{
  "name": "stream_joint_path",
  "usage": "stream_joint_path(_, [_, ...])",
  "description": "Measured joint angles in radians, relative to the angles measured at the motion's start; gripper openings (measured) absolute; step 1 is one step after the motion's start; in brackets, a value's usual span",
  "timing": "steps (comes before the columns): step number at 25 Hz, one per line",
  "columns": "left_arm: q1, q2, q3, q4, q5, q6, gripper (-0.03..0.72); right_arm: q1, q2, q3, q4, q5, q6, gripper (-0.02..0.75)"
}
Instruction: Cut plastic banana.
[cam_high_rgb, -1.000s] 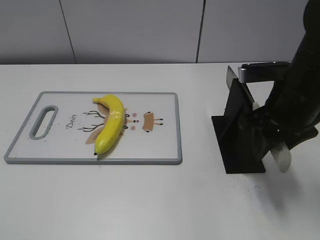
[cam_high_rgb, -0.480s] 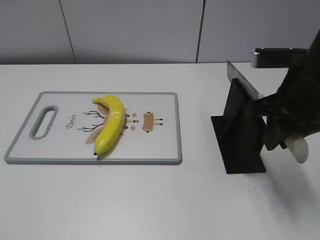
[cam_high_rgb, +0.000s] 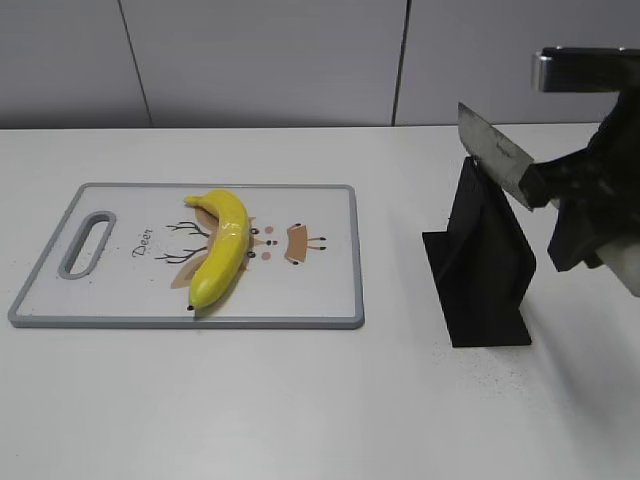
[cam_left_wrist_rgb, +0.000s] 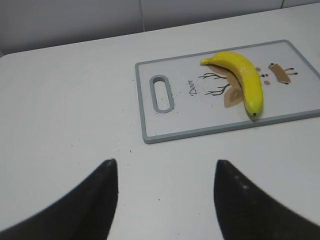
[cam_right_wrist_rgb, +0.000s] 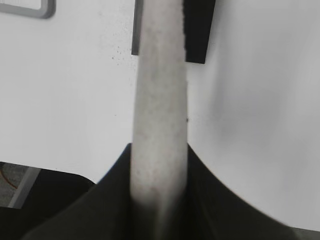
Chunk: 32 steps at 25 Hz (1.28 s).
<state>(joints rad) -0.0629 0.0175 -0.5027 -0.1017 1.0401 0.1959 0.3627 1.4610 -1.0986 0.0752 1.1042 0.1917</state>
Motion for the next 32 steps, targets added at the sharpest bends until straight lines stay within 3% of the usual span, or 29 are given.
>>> stream_joint_path(16, [0.000,0.000,0.000,0.000,0.000,0.000,0.585,0.001,-0.014,-0.333,-0.029,0.097,0.000,0.183])
stream_joint_path(24, [0.000,0.000,0.000,0.000,0.000,0.000,0.585,0.001,-0.017,-0.385,-0.032,0.100,-0.017,0.183])
stream_joint_path(29, [-0.001,0.013,-0.013,0.000,-0.001,0.021,0.585,0.001,-0.017,-0.385,-0.031,0.101,-0.172,0.183])
stream_joint_path(32, [-0.012,0.110,-0.096,0.009,-0.014,0.068,0.585,0.001,-0.016,-0.385,-0.031,0.101,-0.317,0.183])
